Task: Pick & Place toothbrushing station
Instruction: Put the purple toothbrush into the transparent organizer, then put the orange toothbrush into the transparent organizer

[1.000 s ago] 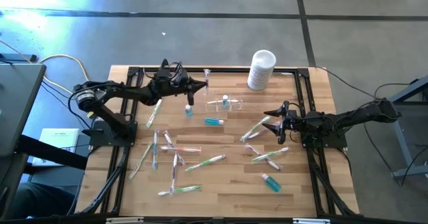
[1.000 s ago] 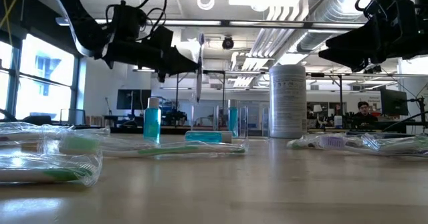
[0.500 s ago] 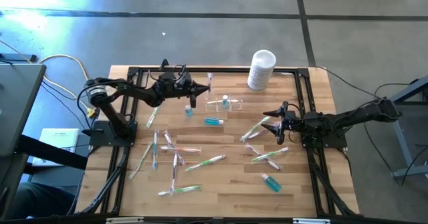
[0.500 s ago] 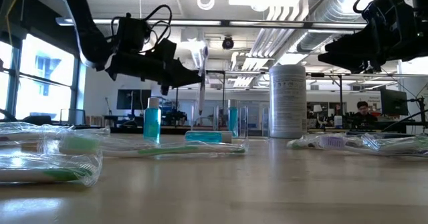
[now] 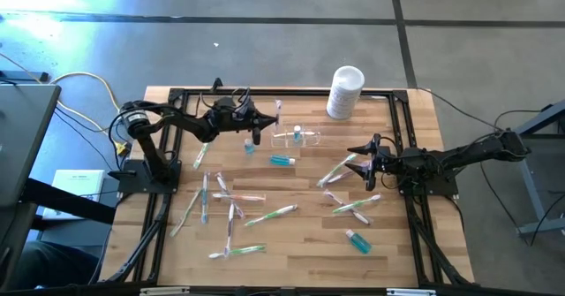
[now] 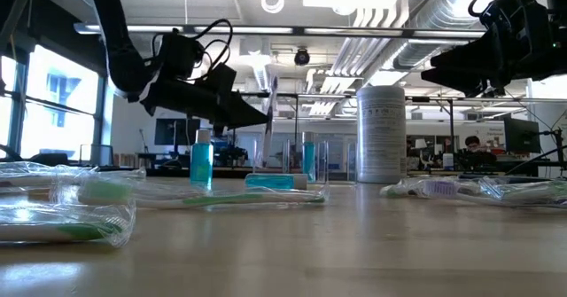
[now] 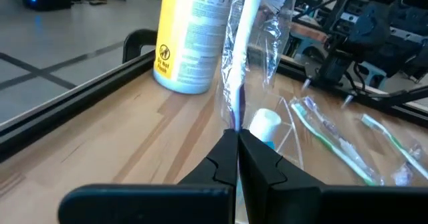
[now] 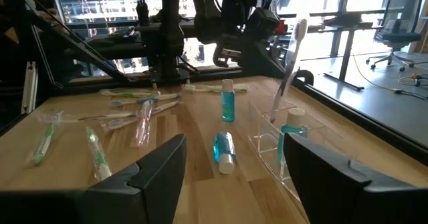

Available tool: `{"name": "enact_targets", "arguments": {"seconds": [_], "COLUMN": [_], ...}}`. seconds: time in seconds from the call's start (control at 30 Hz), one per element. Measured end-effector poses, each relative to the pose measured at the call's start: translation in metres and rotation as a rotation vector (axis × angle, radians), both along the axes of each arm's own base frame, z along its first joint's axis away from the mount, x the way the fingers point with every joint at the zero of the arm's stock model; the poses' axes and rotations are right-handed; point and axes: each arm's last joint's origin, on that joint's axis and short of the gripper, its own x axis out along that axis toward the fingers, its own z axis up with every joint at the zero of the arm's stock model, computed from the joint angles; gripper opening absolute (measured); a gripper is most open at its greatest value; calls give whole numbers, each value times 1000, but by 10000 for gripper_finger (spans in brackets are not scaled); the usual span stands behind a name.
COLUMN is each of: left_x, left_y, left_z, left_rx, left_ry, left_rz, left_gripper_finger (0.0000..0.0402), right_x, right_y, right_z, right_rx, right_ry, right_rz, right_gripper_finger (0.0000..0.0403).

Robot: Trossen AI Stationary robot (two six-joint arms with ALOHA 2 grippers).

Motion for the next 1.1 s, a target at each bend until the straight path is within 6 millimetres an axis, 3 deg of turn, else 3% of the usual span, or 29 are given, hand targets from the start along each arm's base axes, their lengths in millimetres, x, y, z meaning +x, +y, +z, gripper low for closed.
{"name": "enact_targets", "arguments": {"seconds": [0.33, 0.83, 1.1], "left_x": [0, 0, 5], "left_y": [0, 1, 2], "left_z": [-4, -8, -1], "left_rx": [-6, -34, 23], "left_ry": [27, 63, 46], "left_rz": [1, 26, -17], "left_gripper_finger": [27, 150, 182], "right_x": [0, 0, 0], "right_y": [0, 0, 0], "right_z": [0, 0, 0], "right_rx": [0, 0, 0], "right_ry": [0, 1, 1], "right_rz": [0, 0, 0], "right_gripper_finger": [243, 243, 243]}}
